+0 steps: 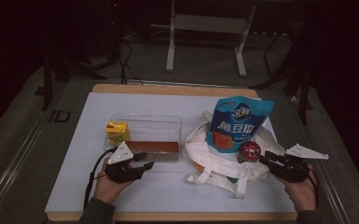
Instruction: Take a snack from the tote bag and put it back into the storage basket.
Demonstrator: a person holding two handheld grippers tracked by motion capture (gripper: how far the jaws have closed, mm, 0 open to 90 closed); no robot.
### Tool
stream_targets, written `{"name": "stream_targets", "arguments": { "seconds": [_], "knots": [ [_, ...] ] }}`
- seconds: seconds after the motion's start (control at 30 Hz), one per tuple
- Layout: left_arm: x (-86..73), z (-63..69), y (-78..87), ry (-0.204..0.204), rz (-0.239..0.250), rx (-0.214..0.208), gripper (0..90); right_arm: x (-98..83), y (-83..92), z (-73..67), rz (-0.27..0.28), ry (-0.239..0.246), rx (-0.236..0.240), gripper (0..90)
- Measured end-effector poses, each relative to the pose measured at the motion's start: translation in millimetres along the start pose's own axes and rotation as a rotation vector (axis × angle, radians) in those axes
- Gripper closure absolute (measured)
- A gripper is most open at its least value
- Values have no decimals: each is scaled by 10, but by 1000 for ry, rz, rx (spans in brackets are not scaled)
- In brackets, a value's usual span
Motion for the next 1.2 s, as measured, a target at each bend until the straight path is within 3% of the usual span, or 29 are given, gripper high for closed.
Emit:
{"name": "stream_targets", "arguments": {
  "seconds": [0.17,0.6,0.7,0.9,1.2],
  "knots": [
    [-122,28,-64,-17,-19,-1,530,63,-41,44,-14,2,-11,596],
    [-351,-53,-257,-2,-54,14,531,290,-162,149,-17,-5,-40,524],
    [-371,-30,-271,-28,-61,25,531,359,-190,180,-15,-7,-45,517],
    [-415,35,-334,-78,-82,37,522,511,-266,229,-10,-17,-15,466],
    [-429,55,-340,-97,-83,39,512,709,-395,263,35,-54,35,405]
  ]
}}
Point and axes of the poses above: each handheld gripper's, and its own axes: y roughly backward along the jaws, x roughly out of its top, z roughly to its right, the point moved 7 cm from there along -y, roughly forward along the jaws, and after that the axes turned 10 degrees about x, right-handed, at the moved point
